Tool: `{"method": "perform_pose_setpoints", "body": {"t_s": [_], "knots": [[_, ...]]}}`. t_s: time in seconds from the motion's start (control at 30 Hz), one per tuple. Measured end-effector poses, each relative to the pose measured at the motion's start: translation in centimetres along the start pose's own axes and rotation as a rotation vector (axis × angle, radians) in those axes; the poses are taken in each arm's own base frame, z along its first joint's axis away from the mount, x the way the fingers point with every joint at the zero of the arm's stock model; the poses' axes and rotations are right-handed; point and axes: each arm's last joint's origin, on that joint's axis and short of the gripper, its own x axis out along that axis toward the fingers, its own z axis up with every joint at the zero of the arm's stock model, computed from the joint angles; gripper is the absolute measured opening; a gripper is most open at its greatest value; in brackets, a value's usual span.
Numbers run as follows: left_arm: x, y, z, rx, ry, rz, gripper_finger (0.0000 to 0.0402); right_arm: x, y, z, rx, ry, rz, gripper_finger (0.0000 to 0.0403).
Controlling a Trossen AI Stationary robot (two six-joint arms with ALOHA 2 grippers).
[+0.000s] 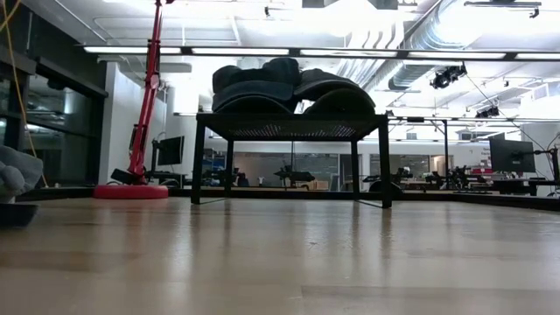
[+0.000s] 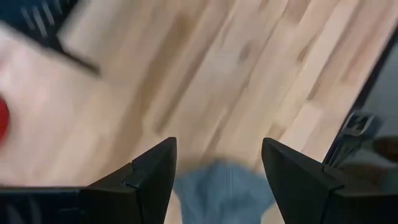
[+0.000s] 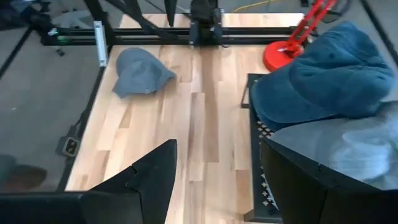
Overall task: Pick & Place hat
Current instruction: Stack the gray cap on top of the gray cap on the shelf
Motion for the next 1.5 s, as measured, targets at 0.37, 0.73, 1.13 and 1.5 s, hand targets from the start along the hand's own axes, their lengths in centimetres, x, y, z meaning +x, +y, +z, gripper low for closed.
{"method": "perform_pose_setpoints", "body": {"t_s": [0.37,0.73,1.13,1.5], "knots": [[7.4,-3.2,-8.8,-0.203,0.257,0.188,0.0231,0.1,0.8,-0.1,-0.064,0.013,0.076,0.0224],[11.4,-4.2,-13.8,-0.181,0.334,0.166,0.0231,0.3,2.8,-0.1,-0.065,0.024,0.147,0.0224],[15.8,-3.5,-18.6,-0.096,0.353,0.132,0.0231,0.4,4.3,-0.2,0.019,0.040,0.117,0.0224],[19.8,-1.8,-20.5,-0.059,0.322,0.067,0.0231,0.4,5.0,-0.2,0.129,0.036,0.025,0.0224]]}}
